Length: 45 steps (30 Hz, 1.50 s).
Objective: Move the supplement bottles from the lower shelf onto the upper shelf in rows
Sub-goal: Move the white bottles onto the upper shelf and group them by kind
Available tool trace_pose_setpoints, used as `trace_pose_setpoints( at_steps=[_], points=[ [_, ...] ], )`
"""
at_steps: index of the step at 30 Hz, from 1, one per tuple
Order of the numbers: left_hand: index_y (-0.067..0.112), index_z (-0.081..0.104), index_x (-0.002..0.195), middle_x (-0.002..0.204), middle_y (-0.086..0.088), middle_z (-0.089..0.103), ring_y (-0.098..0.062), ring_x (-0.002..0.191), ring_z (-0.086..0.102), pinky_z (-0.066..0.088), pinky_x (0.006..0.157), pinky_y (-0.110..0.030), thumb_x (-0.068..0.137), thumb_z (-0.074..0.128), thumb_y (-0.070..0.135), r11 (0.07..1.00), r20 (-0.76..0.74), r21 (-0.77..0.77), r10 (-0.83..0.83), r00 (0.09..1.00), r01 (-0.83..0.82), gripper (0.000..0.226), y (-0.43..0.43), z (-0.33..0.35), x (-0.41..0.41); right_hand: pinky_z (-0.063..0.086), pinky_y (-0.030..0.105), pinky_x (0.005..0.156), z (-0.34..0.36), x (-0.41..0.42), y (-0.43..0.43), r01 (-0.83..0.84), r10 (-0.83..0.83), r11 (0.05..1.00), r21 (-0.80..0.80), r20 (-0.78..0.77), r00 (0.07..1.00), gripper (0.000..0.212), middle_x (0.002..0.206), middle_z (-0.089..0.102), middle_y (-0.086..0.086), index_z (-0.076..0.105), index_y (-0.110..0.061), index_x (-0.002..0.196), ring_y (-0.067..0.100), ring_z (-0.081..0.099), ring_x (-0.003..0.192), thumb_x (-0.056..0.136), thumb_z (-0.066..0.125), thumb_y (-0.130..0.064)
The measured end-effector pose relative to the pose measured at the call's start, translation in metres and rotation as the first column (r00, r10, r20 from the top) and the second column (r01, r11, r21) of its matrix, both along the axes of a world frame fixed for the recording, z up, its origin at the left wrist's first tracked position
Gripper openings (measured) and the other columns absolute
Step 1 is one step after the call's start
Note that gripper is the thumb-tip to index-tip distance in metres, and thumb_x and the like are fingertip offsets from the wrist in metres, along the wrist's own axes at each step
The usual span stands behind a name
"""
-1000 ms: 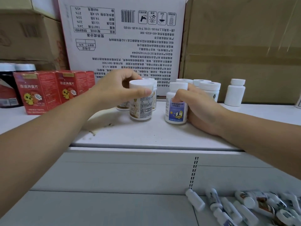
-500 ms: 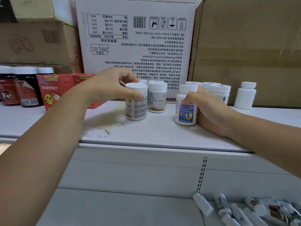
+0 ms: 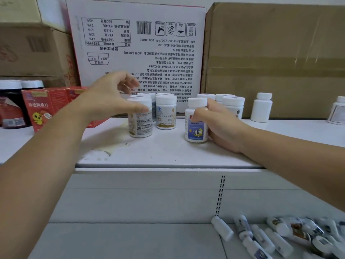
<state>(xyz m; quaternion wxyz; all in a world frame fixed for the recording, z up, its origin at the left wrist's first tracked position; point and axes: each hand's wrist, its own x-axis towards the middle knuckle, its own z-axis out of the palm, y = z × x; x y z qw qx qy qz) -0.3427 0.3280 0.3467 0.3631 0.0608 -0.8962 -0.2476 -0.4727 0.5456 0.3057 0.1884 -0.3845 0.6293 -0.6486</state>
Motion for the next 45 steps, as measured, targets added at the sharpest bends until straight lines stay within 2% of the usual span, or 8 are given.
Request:
trace_pose_setpoints(
  at_steps=[4,9,12,16,21,28,34,45],
  points=[
    [0.029,0.062,0.094,0.089,0.014,0.062,0.003,0.076,0.057,0.049,0.069,-0.014,0.065,0.086,0.037,0.986,-0.205,-0.123,-0.132,0.97,0.109,0.039,0.024,0.005,0.009,0.05,0.044,0.1,0.007,0.001,0.012,0.121,-0.111,0.99,0.077,-0.13,0.985,0.032,0.104,0.06,0.006,0.052,-0.013,0.112,0.025,0.064,0.108,0.082,0.063,-0.012],
    [0.031,0.064,0.096,0.093,0.014,0.067,0.004,0.089,0.06,0.044,0.074,-0.005,0.072,0.077,0.05,0.898,0.268,-0.353,-0.171,0.948,0.262,0.033,0.061,0.003,-0.007,0.049,0.039,0.088,0.024,-0.003,0.057,0.163,-0.146,0.984,0.069,-0.204,0.968,0.036,0.103,0.058,0.009,0.052,-0.016,0.103,0.023,0.061,0.096,0.07,0.068,-0.015],
    [0.033,0.062,0.102,0.097,0.022,0.062,0.011,0.094,0.056,0.042,0.079,-0.005,0.078,0.065,0.055,0.835,0.37,-0.456,-0.139,0.919,0.309,0.032,0.08,-0.002,-0.02,0.047,0.039,0.086,0.028,-0.013,0.088,0.188,-0.172,0.98,0.063,-0.197,0.965,0.025,0.107,0.057,0.012,0.051,-0.013,0.106,0.025,0.062,0.099,0.085,0.062,-0.004],
    [0.027,0.064,0.109,0.102,0.018,0.064,0.006,0.097,0.057,0.048,0.087,-0.019,0.085,0.066,0.044,0.83,0.422,-0.431,-0.161,0.892,0.354,0.029,0.107,-0.001,-0.033,0.05,0.038,0.09,0.024,-0.028,0.122,0.215,-0.195,0.973,0.087,-0.192,0.962,0.024,0.106,0.061,0.01,0.052,-0.013,0.108,0.022,0.066,0.098,0.088,0.058,-0.001],
    [0.034,0.059,0.11,0.106,0.019,0.061,0.001,0.101,0.057,0.049,0.09,-0.025,0.082,0.057,0.06,0.785,0.523,-0.457,-0.143,0.84,0.418,0.038,0.154,0.0,-0.064,0.052,0.034,0.084,0.023,-0.053,0.166,0.259,-0.24,0.962,0.09,-0.176,0.954,0.028,0.1,0.061,0.005,0.054,-0.013,0.11,0.019,0.064,0.091,0.085,0.061,-0.003],
    [0.031,0.055,0.121,0.112,0.017,0.058,-0.005,0.107,0.055,0.044,0.086,-0.021,0.089,0.056,0.053,0.751,0.583,-0.483,-0.107,0.805,0.45,0.039,0.221,0.0,-0.128,0.051,0.029,0.077,0.029,-0.114,0.224,0.324,-0.284,0.933,0.156,-0.23,0.931,0.029,0.106,0.066,0.003,0.055,-0.014,0.117,0.016,0.067,0.091,0.091,0.058,-0.003],
    [0.032,0.051,0.126,0.119,0.015,0.053,-0.008,0.115,0.051,0.043,0.094,-0.026,0.088,0.053,0.057,0.815,0.615,-0.415,-0.076,0.785,0.404,0.045,0.248,-0.003,-0.182,0.053,0.04,0.095,0.041,-0.18,0.238,0.366,-0.302,0.904,0.222,-0.272,0.913,0.037,0.124,0.061,0.009,0.048,-0.013,0.123,0.023,0.066,0.108,0.09,0.064,-0.01],
    [0.035,0.045,0.132,0.13,0.019,0.045,0.0,0.114,0.046,0.036,0.106,-0.028,0.092,0.041,0.06,0.853,0.622,-0.28,-0.188,0.76,0.44,0.047,0.238,-0.04,-0.205,0.053,0.037,0.095,0.022,-0.242,0.2,0.312,-0.251,0.912,0.267,-0.237,0.938,0.041,0.129,0.055,0.012,0.043,-0.014,0.126,0.024,0.061,0.113,0.091,0.06,-0.004]
  ],
)
